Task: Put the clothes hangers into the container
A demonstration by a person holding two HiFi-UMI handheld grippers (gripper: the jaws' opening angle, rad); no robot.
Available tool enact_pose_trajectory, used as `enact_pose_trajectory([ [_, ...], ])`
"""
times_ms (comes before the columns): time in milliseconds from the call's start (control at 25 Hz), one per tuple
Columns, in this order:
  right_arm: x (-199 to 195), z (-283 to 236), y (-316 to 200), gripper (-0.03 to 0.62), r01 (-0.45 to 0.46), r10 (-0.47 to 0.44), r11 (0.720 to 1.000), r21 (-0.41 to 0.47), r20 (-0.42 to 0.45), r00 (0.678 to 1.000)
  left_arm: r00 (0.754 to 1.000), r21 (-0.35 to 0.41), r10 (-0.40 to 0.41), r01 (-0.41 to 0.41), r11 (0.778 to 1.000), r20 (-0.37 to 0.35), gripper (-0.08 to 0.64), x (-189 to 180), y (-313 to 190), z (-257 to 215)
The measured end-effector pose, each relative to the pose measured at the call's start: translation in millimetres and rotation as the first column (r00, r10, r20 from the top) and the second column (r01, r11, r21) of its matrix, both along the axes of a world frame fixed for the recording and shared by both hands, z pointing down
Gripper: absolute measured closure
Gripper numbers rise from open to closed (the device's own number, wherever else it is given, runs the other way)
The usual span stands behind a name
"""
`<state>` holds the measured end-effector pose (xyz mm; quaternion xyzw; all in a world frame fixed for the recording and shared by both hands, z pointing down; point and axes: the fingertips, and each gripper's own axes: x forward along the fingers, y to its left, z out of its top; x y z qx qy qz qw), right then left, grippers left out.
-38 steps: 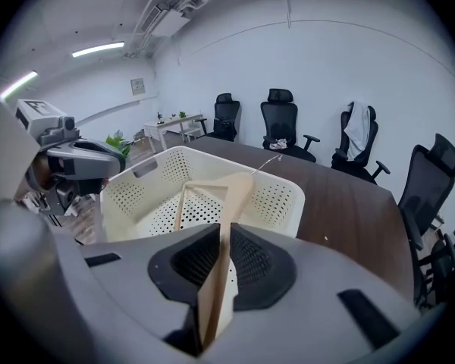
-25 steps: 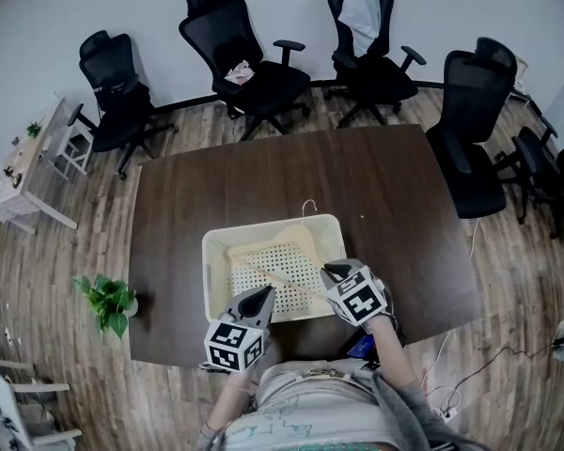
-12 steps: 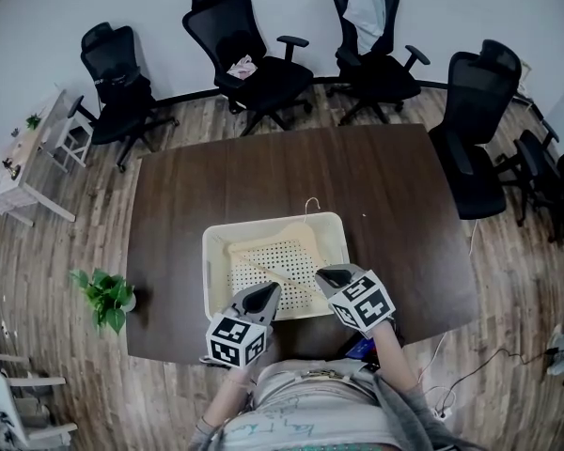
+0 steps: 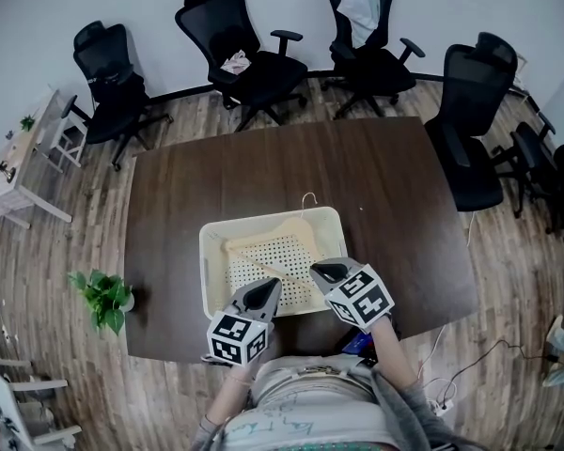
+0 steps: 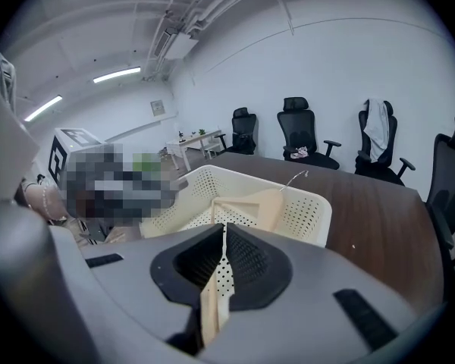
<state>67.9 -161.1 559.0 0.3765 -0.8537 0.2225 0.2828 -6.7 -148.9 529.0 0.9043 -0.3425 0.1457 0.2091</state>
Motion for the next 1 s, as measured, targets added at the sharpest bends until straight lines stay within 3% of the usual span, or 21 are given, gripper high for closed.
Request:
enact_pose_trajectory([
  [520, -19.2, -15.1, 0.6, 0.565, -0.002, 0.001, 0.999, 0.033, 0.045, 0.999, 1.0, 0.026, 0.016, -0.016, 1.0, -0.01, 0.549, -3.9, -3.9, -4.8],
  [1000, -41.2, -54.5, -1.7, 0.565, 0.035, -0.045, 0.991, 0.13, 0.068, 0.997, 0.999, 0.116, -0.022, 0.027, 0.993, -0.045, 0.549, -20.6, -14.9, -45.2],
])
